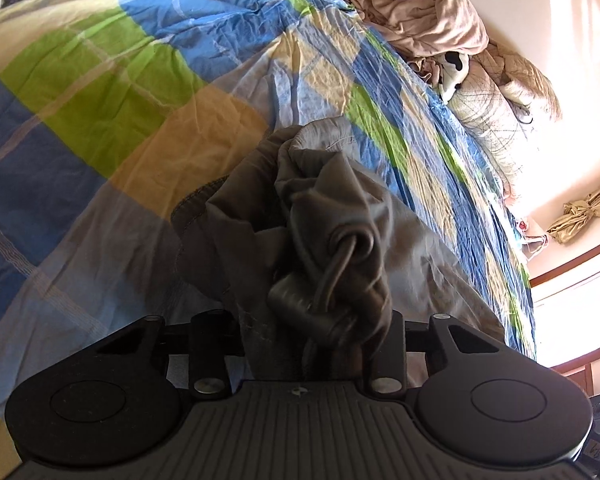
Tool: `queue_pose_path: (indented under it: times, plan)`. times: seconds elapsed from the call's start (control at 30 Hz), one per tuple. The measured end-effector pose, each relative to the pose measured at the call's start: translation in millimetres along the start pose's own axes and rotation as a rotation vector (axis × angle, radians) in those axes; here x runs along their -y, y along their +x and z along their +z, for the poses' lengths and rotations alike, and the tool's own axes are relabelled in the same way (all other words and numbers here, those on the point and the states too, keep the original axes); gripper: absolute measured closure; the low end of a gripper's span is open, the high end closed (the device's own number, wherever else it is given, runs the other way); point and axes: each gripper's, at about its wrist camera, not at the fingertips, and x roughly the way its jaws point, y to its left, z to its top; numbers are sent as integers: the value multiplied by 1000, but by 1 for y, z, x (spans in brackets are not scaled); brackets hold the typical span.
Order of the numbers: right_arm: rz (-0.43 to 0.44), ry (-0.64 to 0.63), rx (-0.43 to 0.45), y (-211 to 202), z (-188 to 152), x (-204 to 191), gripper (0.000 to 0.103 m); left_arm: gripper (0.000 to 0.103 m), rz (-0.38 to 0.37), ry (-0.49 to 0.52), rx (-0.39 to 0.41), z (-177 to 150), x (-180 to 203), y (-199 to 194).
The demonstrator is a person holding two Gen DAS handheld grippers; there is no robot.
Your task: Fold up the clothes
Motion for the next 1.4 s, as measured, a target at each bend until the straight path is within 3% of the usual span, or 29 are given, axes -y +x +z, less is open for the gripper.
queue_pose_path:
  times: [0.23,0.67,1.07,1.4]
  plan:
    - [12,-47,40,-19,13,-10,89,66,-4,60,26,10,24,-18]
    - [1,-47,130,-71,20,2,89,67,-57,193,22,6,81,-31]
    - [-56,13,271,-151,14,41,89,67,-149,345,-18,-24,162,-30]
    - [-165,74,377,-214,-8,81,89,67,-242,477,-111,-67,233,-3]
